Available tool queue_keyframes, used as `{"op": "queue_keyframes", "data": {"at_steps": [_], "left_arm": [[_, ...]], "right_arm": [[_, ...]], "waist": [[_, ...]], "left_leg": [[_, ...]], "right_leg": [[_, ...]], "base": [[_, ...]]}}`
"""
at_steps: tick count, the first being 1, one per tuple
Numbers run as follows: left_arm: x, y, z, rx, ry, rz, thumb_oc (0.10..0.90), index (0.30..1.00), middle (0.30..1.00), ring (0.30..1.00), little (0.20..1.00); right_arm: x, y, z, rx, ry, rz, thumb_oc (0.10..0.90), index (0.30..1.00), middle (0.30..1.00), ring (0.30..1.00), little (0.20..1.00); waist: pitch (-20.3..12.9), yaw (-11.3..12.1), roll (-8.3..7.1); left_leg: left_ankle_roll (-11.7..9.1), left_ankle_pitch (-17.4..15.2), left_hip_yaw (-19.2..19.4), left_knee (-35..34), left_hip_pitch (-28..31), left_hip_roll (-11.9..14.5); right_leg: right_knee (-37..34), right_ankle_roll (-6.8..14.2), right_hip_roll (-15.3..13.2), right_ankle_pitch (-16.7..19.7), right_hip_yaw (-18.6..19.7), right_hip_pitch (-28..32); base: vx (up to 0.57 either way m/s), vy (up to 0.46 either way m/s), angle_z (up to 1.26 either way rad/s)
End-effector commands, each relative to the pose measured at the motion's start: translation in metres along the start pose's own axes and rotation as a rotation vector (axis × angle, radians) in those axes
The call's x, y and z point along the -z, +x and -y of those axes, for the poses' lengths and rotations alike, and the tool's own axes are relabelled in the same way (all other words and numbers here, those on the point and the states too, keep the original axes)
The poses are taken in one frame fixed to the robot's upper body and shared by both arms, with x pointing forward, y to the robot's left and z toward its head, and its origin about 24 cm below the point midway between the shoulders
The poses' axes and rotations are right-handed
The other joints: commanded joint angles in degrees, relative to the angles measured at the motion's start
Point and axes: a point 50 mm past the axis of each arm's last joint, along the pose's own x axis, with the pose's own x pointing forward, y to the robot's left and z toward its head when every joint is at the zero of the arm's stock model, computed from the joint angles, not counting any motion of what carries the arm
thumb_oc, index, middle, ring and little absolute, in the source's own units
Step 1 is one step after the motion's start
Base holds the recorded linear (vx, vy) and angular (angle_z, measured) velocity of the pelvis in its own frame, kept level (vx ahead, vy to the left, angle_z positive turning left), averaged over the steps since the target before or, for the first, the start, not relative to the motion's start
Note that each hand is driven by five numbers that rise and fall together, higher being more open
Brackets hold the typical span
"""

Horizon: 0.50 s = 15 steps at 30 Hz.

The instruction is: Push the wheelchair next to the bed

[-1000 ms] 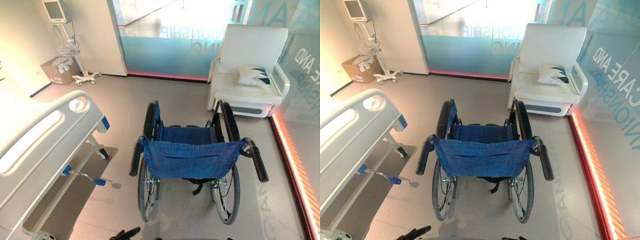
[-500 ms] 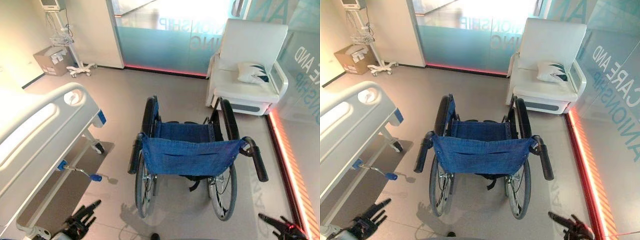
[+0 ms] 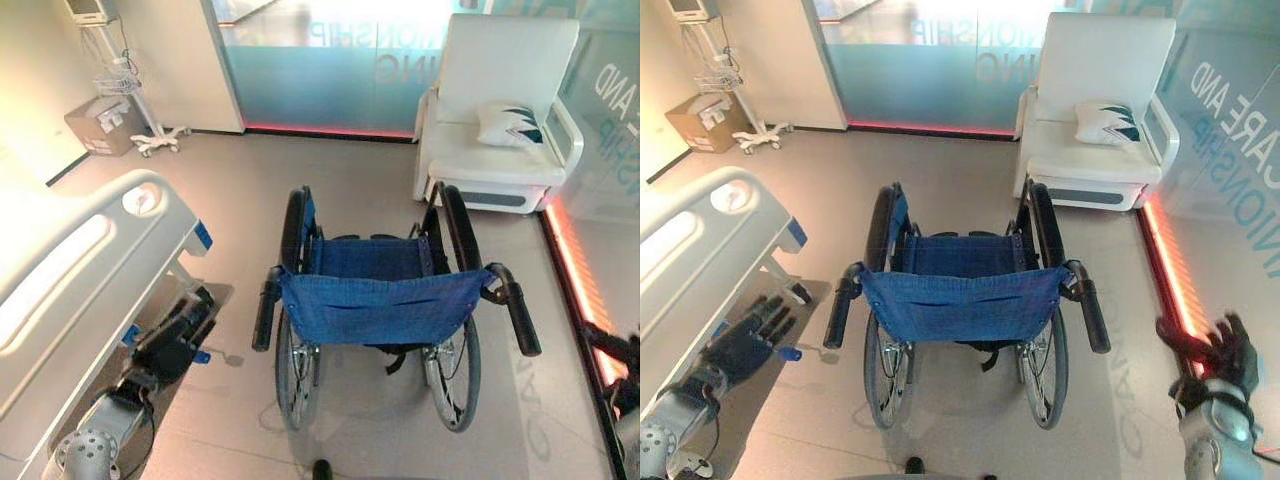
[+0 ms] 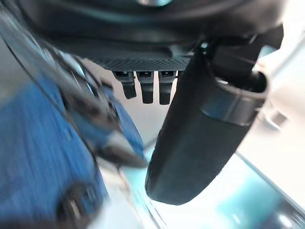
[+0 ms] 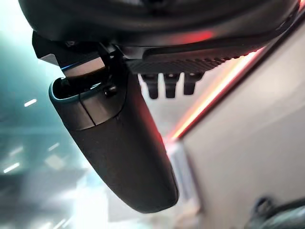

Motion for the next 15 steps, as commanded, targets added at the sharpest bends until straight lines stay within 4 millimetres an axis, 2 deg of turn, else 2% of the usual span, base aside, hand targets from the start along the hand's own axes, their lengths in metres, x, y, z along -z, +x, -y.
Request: {"op": "queue_keyframes", "data": {"at_steps": [1, 6, 15], "left_arm": [[-0.045, 0.002, 0.045, 0.198, -0.028, 0.174, 0.8, 0.9, 0.9, 0.9, 0.9], [-0.035, -0.002, 0.066, 0.27, 0.016, 0.079, 0.8, 0.9, 0.9, 0.9, 0.9], [-0.022, -0.021, 0.089, 0.388, 0.08, -0.066, 0.8, 0.9, 0.9, 0.9, 0.9]], "right_arm": [[-0.059, 0.006, -0.015, -0.094, -0.003, 0.264, 0.8, 0.9, 0.9, 0.9, 0.9], [-0.083, 0.0, -0.024, -0.214, 0.045, 0.331, 0.8, 0.9, 0.9, 0.9, 0.9], [-0.09, -0.02, -0.042, -0.49, 0.092, 0.26, 0.8, 0.9, 0.9, 0.9, 0.9]], "waist": [[-2.76, 0.15, -0.36], [-2.67, 0.05, -0.55], [-2.94, 0.1, -1.05]], "left_leg": [[-4.38, -3.38, 0.32, 0.63, 1.65, 4.48], [-4.51, -3.58, 0.76, 0.63, 1.69, 4.43], [-4.75, -3.57, 1.83, 0.63, 1.49, 4.6]], "right_leg": [[0.13, 2.17, -4.83, 5.01, -3.28, -3.33], [0.13, 2.37, -4.9, 5.01, -3.29, -3.43], [0.13, 2.71, -5.09, 5.07, -3.6, -3.69]], "base": [[0.0, -0.005, -0.05], [0.0, -0.003, -0.04], [0.0, 0.0, 0.0]]}}
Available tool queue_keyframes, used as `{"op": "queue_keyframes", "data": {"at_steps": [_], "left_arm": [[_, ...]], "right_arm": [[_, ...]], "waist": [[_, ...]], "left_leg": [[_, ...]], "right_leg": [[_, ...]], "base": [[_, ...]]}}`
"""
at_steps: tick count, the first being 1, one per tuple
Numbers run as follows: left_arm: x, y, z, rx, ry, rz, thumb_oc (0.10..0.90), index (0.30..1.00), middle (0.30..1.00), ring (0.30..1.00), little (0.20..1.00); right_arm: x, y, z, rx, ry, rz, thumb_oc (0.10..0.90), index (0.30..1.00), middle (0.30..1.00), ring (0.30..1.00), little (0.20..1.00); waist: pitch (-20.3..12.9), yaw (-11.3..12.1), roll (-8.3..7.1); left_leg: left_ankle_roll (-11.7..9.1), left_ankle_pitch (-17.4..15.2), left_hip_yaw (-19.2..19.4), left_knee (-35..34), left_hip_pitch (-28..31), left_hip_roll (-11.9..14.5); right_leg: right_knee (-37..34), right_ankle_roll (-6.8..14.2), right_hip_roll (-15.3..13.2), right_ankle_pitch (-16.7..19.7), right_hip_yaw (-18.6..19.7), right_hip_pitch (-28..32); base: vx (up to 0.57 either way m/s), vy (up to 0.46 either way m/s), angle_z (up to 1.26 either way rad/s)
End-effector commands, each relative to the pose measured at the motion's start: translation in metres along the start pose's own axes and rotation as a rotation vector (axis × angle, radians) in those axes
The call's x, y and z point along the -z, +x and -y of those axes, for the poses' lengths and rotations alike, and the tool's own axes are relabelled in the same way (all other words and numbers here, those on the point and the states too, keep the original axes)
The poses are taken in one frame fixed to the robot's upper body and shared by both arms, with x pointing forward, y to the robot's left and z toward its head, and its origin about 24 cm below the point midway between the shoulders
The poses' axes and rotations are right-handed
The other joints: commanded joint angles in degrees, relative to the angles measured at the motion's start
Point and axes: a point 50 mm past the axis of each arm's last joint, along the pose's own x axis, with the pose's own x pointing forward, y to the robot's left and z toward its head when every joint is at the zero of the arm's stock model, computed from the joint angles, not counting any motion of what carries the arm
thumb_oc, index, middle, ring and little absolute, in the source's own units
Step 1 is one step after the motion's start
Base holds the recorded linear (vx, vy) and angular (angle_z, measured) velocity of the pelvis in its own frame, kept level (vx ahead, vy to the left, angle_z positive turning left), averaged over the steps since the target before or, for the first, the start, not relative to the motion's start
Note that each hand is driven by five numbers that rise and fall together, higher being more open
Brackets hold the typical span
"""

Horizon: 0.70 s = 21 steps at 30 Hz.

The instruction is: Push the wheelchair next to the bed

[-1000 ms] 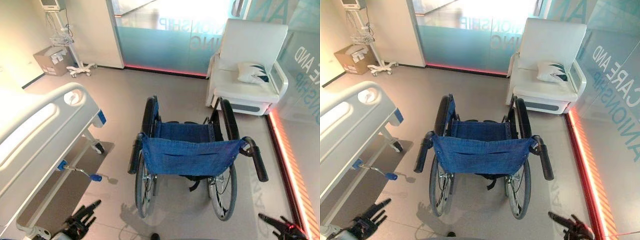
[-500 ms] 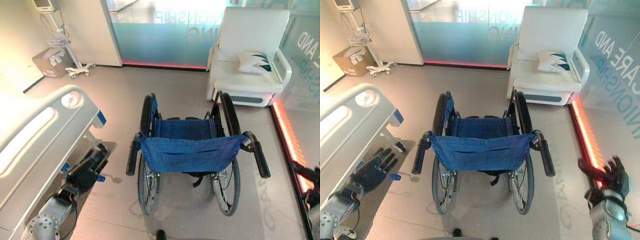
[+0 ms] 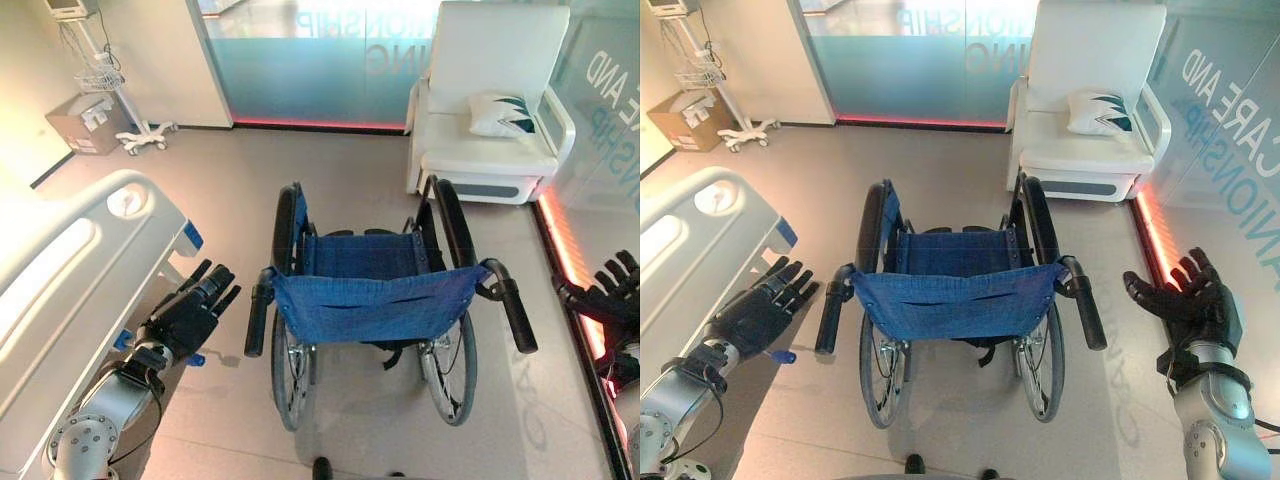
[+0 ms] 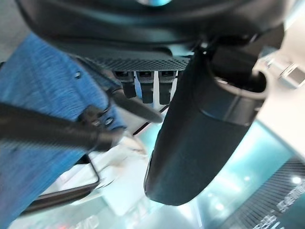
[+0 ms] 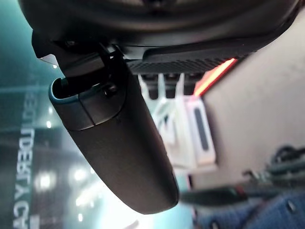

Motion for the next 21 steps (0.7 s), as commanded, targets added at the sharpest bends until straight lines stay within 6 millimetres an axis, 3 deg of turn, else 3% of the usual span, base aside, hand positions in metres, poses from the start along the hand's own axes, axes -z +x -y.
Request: {"op": "queue_keyframes", "data": {"at_steps": [1, 11, 17, 21], "left_arm": [[-0.036, -0.003, 0.039, 0.2, 0.067, 0.075, 0.8, 0.9, 0.9, 0.9, 0.9], [-0.044, -0.015, 0.038, 0.198, 0.231, 0.035, 0.8, 0.9, 0.9, 0.9, 0.9], [-0.04, -0.021, 0.043, 0.218, 0.275, -0.015, 0.8, 0.9, 0.9, 0.9, 0.9], [-0.04, -0.024, 0.039, 0.17, 0.331, -0.028, 0.8, 0.9, 0.9, 0.9, 0.9]], "right_arm": [[-0.069, 0.002, -0.025, -0.242, 0.021, 0.247, 0.8, 0.9, 0.9, 0.9, 0.9], [-0.091, -0.011, -0.05, -0.493, 0.012, 0.264, 0.8, 0.9, 0.9, 0.9, 0.9], [-0.086, -0.016, -0.055, -0.535, 0.013, 0.207, 0.8, 0.9, 0.9, 0.9, 0.9], [-0.08, -0.015, -0.051, -0.501, -0.08, 0.155, 0.8, 0.9, 0.9, 0.9, 0.9]], "waist": [[-3.74, 0.22, -0.64], [-3.59, 0.65, -0.64], [-3.82, 1.19, -0.86], [-3.43, 1.39, -0.97]], "left_leg": [[-4.84, -3.28, 1.25, 0.64, 1.96, 4.6], [-5.09, -2.86, 1.39, 0.64, 1.62, 4.63], [-5.16, -2.66, 1.31, 0.64, 1.58, 4.68], [-5.13, -2.99, 1.1, 0.64, 2.0, 4.66]], "right_leg": [[0.11, 2.76, -5.05, 5.12, -3.9, -2.99], [0.11, 3.05, -5.09, 5.22, -4.28, -3.06], [0.11, 3.12, -5.15, 5.3, -5.09, -2.94], [0.11, 3.22, -5.14, 4.92, -5.63, -2.44]], "base": [[0.0, 0.0, 0.0], [0.0, 0.0, 0.0], [0.0, 0.0, 0.0], [0.03, 0.0, 0.01]]}}
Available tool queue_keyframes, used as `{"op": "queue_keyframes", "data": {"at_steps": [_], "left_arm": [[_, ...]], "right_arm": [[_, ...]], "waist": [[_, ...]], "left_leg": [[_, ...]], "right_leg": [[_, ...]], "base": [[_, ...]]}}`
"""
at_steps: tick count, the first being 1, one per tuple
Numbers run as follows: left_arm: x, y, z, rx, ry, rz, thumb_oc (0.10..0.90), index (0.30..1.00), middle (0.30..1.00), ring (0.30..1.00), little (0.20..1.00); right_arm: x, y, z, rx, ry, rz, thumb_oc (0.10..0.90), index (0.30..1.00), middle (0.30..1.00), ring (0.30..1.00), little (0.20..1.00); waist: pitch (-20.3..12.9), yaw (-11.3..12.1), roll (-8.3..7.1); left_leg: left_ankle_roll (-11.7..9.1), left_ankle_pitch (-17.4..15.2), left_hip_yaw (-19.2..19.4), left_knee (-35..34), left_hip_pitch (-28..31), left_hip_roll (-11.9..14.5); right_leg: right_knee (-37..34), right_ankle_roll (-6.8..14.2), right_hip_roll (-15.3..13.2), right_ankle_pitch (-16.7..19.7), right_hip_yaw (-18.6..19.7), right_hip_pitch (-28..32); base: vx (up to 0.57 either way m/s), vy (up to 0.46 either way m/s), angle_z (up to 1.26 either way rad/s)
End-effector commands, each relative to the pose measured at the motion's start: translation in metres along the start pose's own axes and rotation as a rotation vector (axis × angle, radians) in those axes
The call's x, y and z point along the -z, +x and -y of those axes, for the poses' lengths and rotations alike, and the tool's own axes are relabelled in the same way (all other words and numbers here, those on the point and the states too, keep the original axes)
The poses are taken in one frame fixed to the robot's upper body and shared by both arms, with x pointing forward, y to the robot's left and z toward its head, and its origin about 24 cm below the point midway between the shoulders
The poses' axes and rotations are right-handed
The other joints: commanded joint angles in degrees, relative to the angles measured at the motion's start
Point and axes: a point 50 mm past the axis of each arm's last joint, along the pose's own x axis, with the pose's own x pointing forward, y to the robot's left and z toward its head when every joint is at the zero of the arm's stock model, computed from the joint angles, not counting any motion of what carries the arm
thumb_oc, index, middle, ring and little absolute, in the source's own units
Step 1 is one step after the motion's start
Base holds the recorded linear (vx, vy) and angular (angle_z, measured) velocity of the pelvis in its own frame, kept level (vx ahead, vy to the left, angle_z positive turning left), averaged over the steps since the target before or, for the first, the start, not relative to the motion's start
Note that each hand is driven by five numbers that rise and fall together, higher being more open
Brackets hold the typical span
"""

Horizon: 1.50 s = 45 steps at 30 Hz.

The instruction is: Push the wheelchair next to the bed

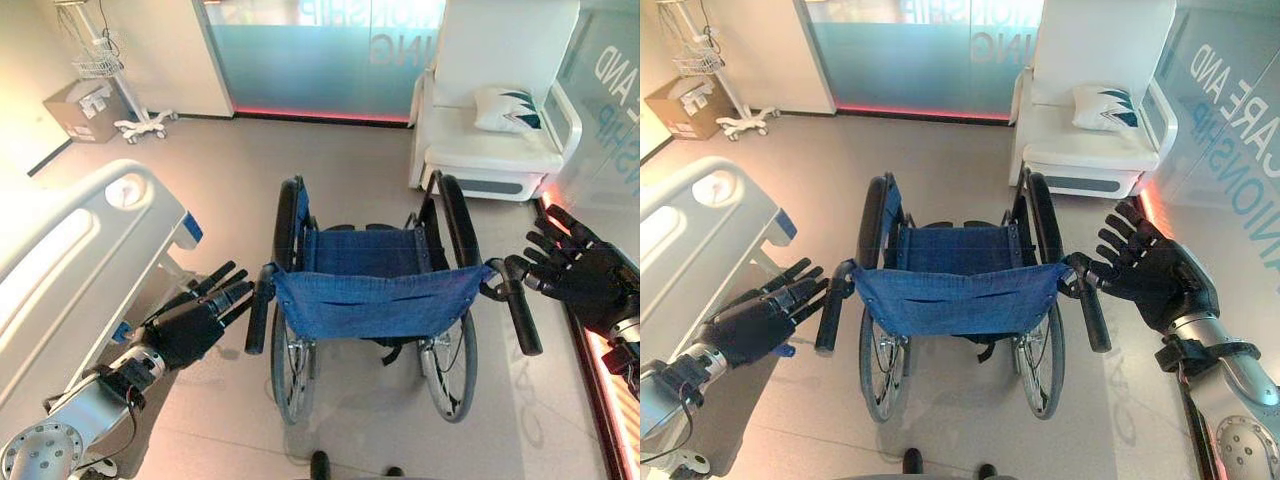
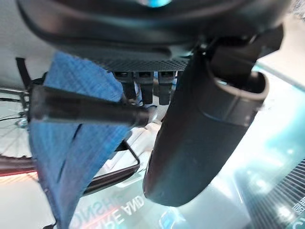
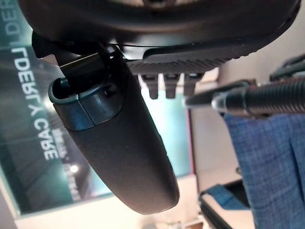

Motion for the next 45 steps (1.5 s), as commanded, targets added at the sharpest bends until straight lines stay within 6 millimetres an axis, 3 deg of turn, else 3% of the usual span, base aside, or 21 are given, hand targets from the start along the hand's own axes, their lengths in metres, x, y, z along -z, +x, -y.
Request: {"op": "queue_keyframes", "data": {"at_steps": [1, 20, 28, 37, 45], "left_arm": [[-0.037, -0.005, 0.022, 0.09, 0.148, 0.098, 0.8, 0.9, 0.9, 0.9, 0.9], [-0.029, -0.006, 0.024, 0.067, 0.183, 0.058, 0.8, 0.9, 0.9, 0.9, 0.9], [-0.025, 0.001, 0.027, 0.066, 0.217, 0.002, 0.8, 0.9, 0.9, 0.9, 0.9], [-0.014, 0.015, 0.042, 0.168, 0.088, -0.092, 0.8, 0.9, 0.9, 0.9, 0.9], [-0.017, 0.013, 0.056, 0.258, 0.056, -0.019, 0.8, 0.9, 0.9, 0.9, 0.9]], "right_arm": [[-0.038, 0.005, -0.016, -0.098, -0.124, 0.12, 0.8, 0.9, 0.9, 0.9, 0.9], [-0.018, 0.006, -0.002, 0.051, -0.343, -0.088, 0.8, 0.9, 0.9, 0.9, 0.9], [-0.015, 0.019, 0.002, 0.1, -0.323, -0.118, 0.8, 0.9, 0.9, 0.9, 0.9], [-0.007, 0.029, 0.002, 0.125, -0.316, -0.156, 0.8, 0.9, 0.9, 0.9, 0.9], [0.0, 0.025, 0.0, 0.11, -0.308, -0.165, 0.8, 0.9, 0.9, 0.9, 0.9]], "waist": [[-3.65, 1.0, -0.53], [-2.33, 1.43, -0.35], [-1.77, 2.13, -0.16], [-1.81, 2.18, -0.1], [-1.79, 1.7, 0.05]], "left_leg": [[-5.08, -2.84, 1.18, 0.62, 2.42, 4.65], [-5.23, -2.05, 0.7, 0.62, 2.23, 4.67], [-5.33, -1.72, 0.28, 0.62, 2.33, 4.77], [-5.26, -1.79, 0.05, 0.62, 2.58, 4.79], [-5.27, -1.98, 0.65, 0.62, 2.83, 5.02]], "right_leg": [[0.08, 3.19, -5.08, 4.86, -5.08, -2.37], [0.08, 3.3, -5.14, 4.96, -5.91, -2.08], [0.08, 3.21, -5.18, 5.04, -6.46, -1.64], [0.08, 3.3, -5.4, 5.03, -6.82, -1.31], [0.08, 3.32, -5.29, 4.94, -6.38, -1.35]], "base": [[0.0, 0.0, 0.0], [0.01, 0.001, 0.01], [0.01, 0.0, 0.0], [0.03, -0.009, 0.03], [0.01, -0.002, 0.02]]}}
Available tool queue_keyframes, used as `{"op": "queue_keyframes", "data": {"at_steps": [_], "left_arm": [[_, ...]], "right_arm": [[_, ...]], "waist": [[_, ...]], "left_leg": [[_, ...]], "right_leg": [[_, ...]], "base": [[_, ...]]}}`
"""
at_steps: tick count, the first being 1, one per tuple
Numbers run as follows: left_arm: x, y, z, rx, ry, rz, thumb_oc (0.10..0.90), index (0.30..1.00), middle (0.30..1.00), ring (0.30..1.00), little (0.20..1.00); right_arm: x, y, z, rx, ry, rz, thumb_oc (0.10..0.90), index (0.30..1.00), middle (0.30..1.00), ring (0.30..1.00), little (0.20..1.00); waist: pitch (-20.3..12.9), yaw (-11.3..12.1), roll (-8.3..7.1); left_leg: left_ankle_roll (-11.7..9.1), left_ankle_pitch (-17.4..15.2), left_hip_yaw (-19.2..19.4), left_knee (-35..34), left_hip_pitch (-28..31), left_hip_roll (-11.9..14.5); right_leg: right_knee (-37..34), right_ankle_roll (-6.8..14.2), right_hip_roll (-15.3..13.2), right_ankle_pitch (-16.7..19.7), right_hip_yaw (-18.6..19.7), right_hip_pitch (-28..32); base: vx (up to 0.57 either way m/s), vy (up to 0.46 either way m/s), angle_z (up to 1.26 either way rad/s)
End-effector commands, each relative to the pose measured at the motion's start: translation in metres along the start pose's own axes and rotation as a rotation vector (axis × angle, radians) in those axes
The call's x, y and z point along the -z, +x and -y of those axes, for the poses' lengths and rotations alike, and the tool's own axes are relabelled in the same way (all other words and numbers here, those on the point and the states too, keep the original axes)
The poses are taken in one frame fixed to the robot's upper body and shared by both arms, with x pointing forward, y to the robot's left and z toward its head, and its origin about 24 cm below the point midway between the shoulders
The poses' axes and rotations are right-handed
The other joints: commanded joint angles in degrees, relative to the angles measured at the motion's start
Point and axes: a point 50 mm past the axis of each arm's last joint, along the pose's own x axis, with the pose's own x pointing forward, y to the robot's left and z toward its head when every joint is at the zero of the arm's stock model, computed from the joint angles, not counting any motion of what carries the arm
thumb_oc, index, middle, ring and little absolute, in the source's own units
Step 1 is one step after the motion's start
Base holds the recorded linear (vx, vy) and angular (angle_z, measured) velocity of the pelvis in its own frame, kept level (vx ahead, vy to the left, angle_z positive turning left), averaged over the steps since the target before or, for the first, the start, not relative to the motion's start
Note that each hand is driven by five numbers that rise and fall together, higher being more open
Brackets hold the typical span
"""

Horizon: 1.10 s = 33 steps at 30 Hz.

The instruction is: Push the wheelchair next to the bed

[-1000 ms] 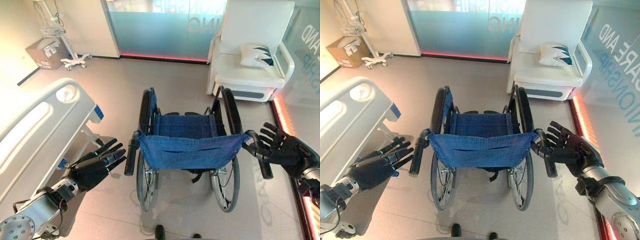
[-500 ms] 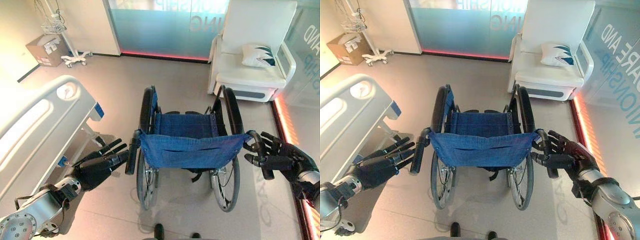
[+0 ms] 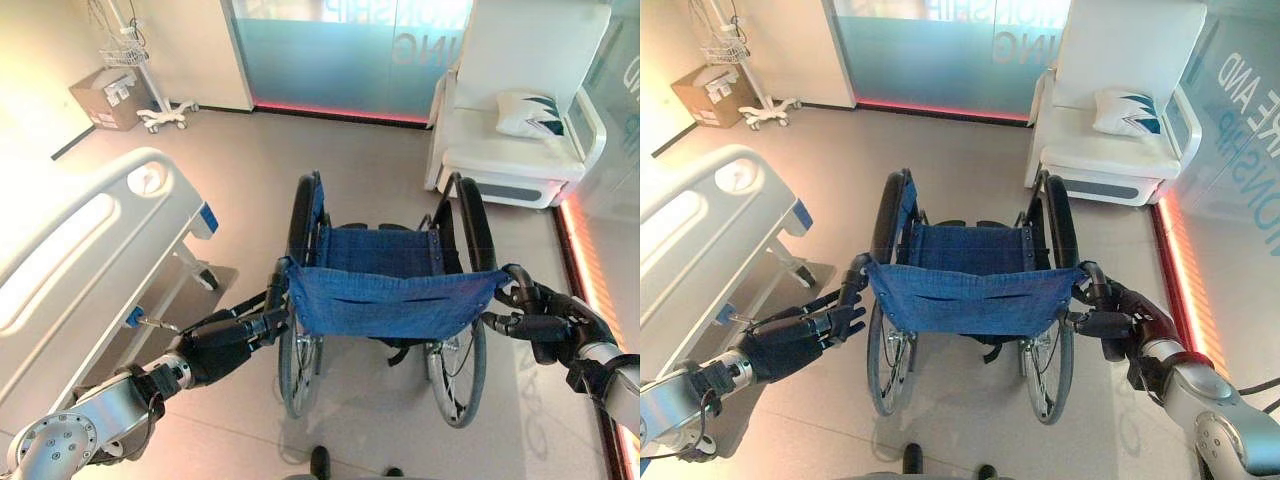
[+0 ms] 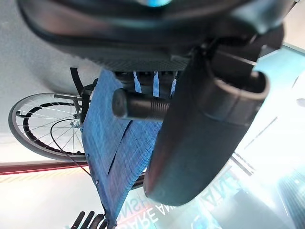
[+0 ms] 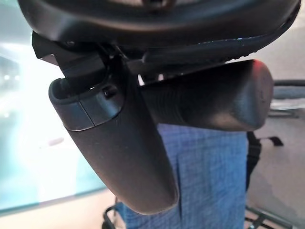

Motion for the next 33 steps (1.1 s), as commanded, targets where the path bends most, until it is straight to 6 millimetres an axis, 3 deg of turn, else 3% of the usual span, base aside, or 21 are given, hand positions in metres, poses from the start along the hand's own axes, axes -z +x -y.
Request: {"op": "queue_keyframes", "data": {"at_steps": [1, 7, 12, 18, 25, 33], "left_arm": [[-0.042, -0.006, 0.04, 0.24, 0.026, 0.222, 0.8, 0.9, 0.9, 0.9, 0.9], [-0.044, -0.01, 0.045, 0.268, 0.029, 0.264, 0.8, 0.9, 0.9, 0.9, 0.9], [-0.054, -0.015, 0.043, 0.269, -0.076, 0.373, 0.8, 0.9, 0.9, 0.9, 0.9], [-0.048, -0.018, 0.04, 0.284, -0.06, 0.33, 0.8, 0.9, 0.9, 0.9, 0.9], [-0.036, 0.001, 0.044, 0.221, 0.012, 0.164, 0.8, 0.9, 0.9, 0.9, 0.9], [-0.037, 0.02, 0.054, 0.165, 0.018, 0.07, 0.8, 0.9, 0.9, 0.9, 0.9]], "right_arm": [[-0.054, -0.004, 0.003, 0.024, -0.107, 0.219, 0.8, 0.9, 0.9, 0.9, 0.9], [-0.055, -0.006, 0.003, 0.022, -0.101, 0.224, 0.8, 0.9, 0.9, 0.9, 0.9], [-0.05, -0.004, 0.002, 0.019, -0.09, 0.223, 0.8, 0.9, 0.9, 0.9, 0.9], [-0.051, -0.009, 0.004, 0.019, -0.087, 0.23, 0.8, 0.9, 0.9, 0.9, 0.9], [-0.059, 0.0, -0.004, 0.009, -0.1, 0.235, 0.8, 0.9, 0.9, 0.9, 0.9], [-0.065, 0.009, -0.017, -0.041, -0.121, 0.239, 0.8, 0.9, 0.9, 0.9, 0.9]], "waist": [[-2.82, -0.02, -0.03], [-2.7, -0.11, -0.02], [-2.88, 0.11, -0.11], [-2.79, 0.1, -0.15], [-2.53, -0.23, 0.24], [-2.3, -1.12, 0.67]], "left_leg": [[-5.2, -2.11, 1.58, 0.25, 2.7, 5.26], [-5.28, -2.04, 1.79, 0.25, 2.73, 5.4], [-5.41, -2.06, 1.74, 0.25, 2.74, 5.3], [-5.51, -2.02, 1.58, 0.25, 2.64, 5.19], [-5.43, -1.91, 1.55, 0.25, 2.91, 5.24], [-5.4, -1.84, 1.85, 0.25, 3.34, 5.3]], "right_leg": [[0.09, 3.27, -5.08, 4.87, -3.87, -2.14], [0.09, 3.2, -5.06, 4.84, -3.71, -2.17], [0.09, 3.2, -5.21, 4.78, -3.77, -2.1], [0.15, 3.19, -5.21, 4.78, -3.7, -2.14], [0.16, 3.39, -5.21, 4.94, -3.51, -2.04], [0.19, 3.43, -5.01, 5.02, -3.23, -1.82]], "base": [[0.0, 0.0, 0.0], [0.0, 0.0, 0.0], [0.0, 0.0, 0.0], [0.0, 0.0, 0.0], [0.0, 0.0, 0.0], [0.0, 0.0, 0.0]]}}
